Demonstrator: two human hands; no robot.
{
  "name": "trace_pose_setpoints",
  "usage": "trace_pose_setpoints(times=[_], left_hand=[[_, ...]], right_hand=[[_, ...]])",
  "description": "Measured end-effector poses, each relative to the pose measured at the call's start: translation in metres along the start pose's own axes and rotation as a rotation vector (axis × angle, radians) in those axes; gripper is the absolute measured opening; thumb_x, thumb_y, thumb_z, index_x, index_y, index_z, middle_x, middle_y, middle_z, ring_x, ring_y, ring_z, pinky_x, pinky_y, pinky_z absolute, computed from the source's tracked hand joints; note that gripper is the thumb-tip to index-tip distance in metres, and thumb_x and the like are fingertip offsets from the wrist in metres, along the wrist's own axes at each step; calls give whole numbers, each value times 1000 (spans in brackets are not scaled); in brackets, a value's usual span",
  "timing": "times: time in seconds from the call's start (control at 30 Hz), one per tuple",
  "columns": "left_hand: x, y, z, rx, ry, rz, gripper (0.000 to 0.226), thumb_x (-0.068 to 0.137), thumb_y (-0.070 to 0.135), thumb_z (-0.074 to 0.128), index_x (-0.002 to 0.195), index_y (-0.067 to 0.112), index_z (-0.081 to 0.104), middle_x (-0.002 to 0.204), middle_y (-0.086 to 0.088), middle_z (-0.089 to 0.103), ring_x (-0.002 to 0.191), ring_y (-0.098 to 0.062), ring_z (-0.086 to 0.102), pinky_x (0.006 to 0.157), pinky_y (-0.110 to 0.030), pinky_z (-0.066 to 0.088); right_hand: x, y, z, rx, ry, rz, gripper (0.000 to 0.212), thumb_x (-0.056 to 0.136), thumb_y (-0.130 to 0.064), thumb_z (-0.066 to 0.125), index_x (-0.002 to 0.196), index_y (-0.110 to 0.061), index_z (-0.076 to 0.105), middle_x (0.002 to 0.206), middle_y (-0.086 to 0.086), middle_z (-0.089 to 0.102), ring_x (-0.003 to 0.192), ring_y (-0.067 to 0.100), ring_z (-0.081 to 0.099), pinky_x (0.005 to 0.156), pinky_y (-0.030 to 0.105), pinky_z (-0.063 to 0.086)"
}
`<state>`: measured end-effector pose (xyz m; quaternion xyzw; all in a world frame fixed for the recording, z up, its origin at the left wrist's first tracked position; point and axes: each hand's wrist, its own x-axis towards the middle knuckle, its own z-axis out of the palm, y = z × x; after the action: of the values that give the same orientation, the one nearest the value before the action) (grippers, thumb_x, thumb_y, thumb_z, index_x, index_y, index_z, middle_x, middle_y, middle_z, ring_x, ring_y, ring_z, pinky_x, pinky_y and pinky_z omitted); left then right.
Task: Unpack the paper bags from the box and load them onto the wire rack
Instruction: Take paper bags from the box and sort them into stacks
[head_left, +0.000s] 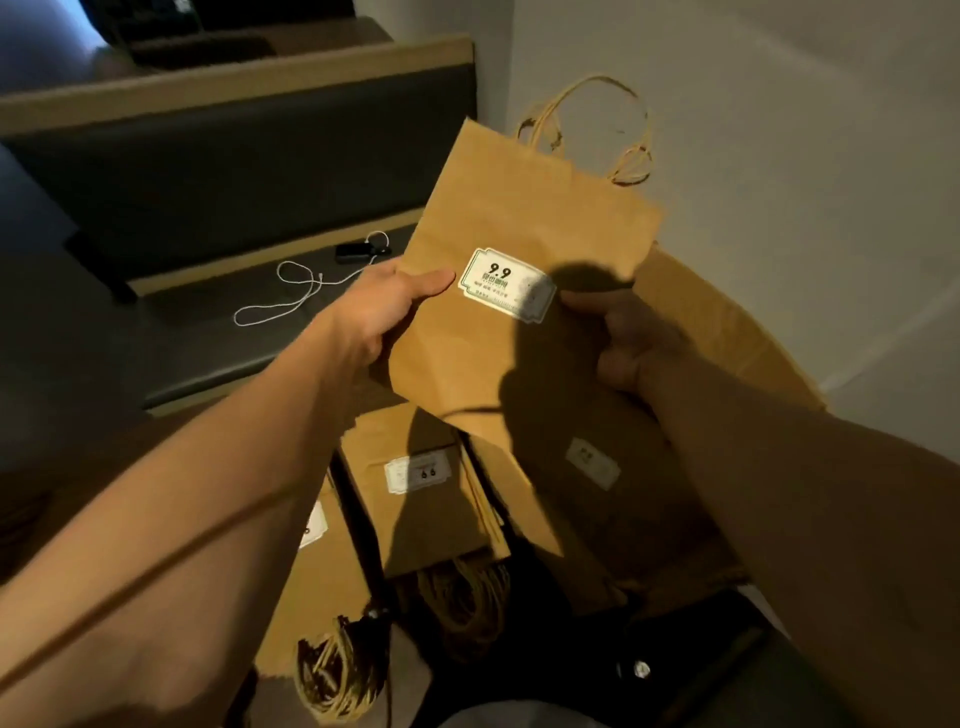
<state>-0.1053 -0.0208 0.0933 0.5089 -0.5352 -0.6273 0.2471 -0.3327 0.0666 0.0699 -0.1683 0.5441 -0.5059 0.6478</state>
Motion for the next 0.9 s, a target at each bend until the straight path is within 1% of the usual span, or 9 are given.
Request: trace_pose_setpoints(times=[0.2, 0.3, 0.4, 0.5, 0.57, 0.67, 0.7, 0.77, 0.9], left_hand=[[-63, -61, -92, -77, 51, -267, 48, 82, 50, 72, 116, 18, 66, 109, -9, 75, 99, -28, 71, 96, -48, 53], [-97, -97, -132, -255, 54, -294, 32, 93, 32, 63, 118, 12, 68, 113, -9, 74, 93, -26, 71, 90, -40, 55], [-130, -136, -169, -285, 112, -260, 34, 92, 23, 65, 124, 10, 65, 109, -11, 73, 82, -22, 74, 64, -27, 59], [-151, -170, -189, -242, 173, -237, 37, 86, 16, 73, 122, 10, 63, 112, -12, 73, 98, -28, 71, 88, -39, 56], [-164, -184, -201, -236, 255, -234, 26, 91, 10, 68, 116, 10, 66, 113, -12, 73, 96, -27, 72, 86, -41, 56], [-179, -202, -221, -288, 408, -233, 24, 93, 7, 66, 117, 7, 66, 109, -13, 74, 89, -26, 74, 73, -37, 60], [-183, -207, -227, -339, 440, -223, 27, 93, 8, 66, 120, 7, 65, 109, -13, 74, 92, -28, 73, 76, -40, 60], [-193, -218, -240, -456, 507, -194, 29, 95, 9, 63, 124, 9, 63, 111, -14, 73, 96, -30, 73, 78, -45, 60], [-208, -228, -253, -629, 619, -108, 25, 102, 14, 54, 125, 17, 61, 111, -10, 74, 92, -24, 74, 72, -42, 61]], right_hand=[[9, 44, 84, -289, -51, 41, 11, 93, -10, 59, 87, -1, 61, 55, 6, 67, 46, 18, 65, 43, 25, 52], [14, 76, 123, -373, -198, 13, 19, 89, -4, 61, 108, -3, 65, 85, 7, 75, 71, 22, 72, 65, 31, 60], [10, 110, 162, -491, -308, 7, 26, 90, -1, 60, 113, -12, 65, 107, 8, 72, 94, 26, 70, 85, 37, 57], [13, 138, 186, -549, -376, 68, 25, 89, -4, 62, 112, -12, 66, 126, 16, 64, 112, 32, 63, 106, 48, 44], [11, 153, 203, -656, -410, 91, 17, 91, -5, 59, 103, -14, 68, 128, 22, 61, 109, 28, 63, 104, 47, 45], [3, 170, 227, -650, -440, 191, 22, 86, -2, 64, 106, 3, 60, 120, 30, 56, 84, 24, 69, 84, 43, 57], [5, 176, 231, -656, -440, 183, 49, 80, -8, 72, 127, -6, 57, 120, 32, 58, 92, 30, 69, 92, 47, 53], [15, 193, 237, -605, -491, 190, 79, 66, -23, 87, 131, 3, 52, 126, 25, 60, 110, 38, 63, 101, 53, 46], [15, 214, 259, -579, -511, 210, 68, 75, -25, 78, 137, -21, 50, 134, 8, 59, 122, 34, 56, 101, 58, 44]])
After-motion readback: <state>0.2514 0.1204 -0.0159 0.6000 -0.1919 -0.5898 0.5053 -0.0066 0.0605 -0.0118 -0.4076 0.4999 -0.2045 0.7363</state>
